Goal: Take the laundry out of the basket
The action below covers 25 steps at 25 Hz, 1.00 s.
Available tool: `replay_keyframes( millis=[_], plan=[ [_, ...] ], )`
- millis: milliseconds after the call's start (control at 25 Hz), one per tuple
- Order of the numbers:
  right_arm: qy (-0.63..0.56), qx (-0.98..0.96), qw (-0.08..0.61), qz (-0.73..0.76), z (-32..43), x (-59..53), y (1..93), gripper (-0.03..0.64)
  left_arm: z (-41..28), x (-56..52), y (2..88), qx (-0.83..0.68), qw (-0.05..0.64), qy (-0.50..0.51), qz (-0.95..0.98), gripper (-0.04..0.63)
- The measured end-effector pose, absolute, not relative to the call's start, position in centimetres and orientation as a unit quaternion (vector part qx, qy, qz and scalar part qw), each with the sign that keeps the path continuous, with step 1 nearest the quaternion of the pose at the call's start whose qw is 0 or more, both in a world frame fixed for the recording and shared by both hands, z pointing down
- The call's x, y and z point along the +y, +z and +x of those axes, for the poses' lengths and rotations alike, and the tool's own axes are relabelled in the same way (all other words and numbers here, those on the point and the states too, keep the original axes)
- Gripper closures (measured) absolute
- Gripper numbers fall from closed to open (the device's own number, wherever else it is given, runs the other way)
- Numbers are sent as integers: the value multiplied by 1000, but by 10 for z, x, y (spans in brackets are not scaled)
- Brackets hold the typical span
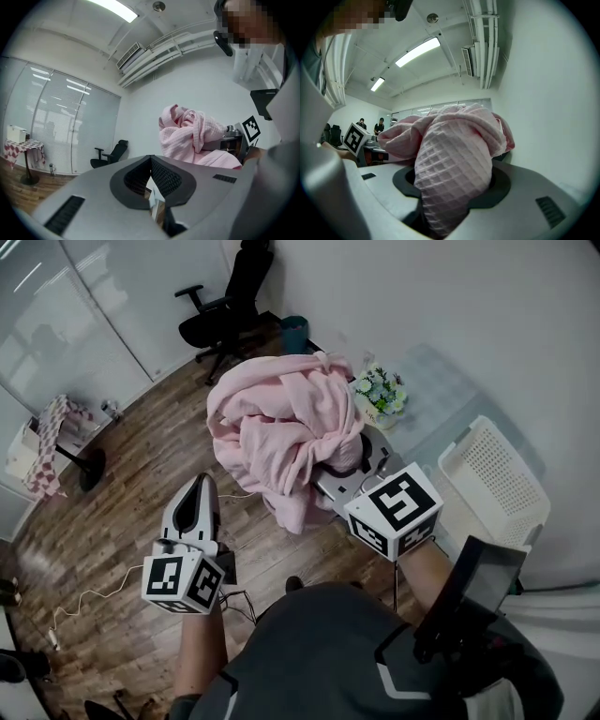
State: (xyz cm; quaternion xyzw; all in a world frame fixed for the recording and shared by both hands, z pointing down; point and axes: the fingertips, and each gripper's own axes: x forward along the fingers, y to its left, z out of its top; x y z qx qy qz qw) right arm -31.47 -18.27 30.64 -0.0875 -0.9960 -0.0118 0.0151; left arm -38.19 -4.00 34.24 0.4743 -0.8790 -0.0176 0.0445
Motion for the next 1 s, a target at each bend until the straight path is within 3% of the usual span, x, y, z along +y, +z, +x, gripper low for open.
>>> replay_keyframes(
  millis=[1000],
  plan=[
    [-19,-999,22,-37,-303,-179,287,376,-385,-50,323,-856,45,-29,514,586]
  ],
)
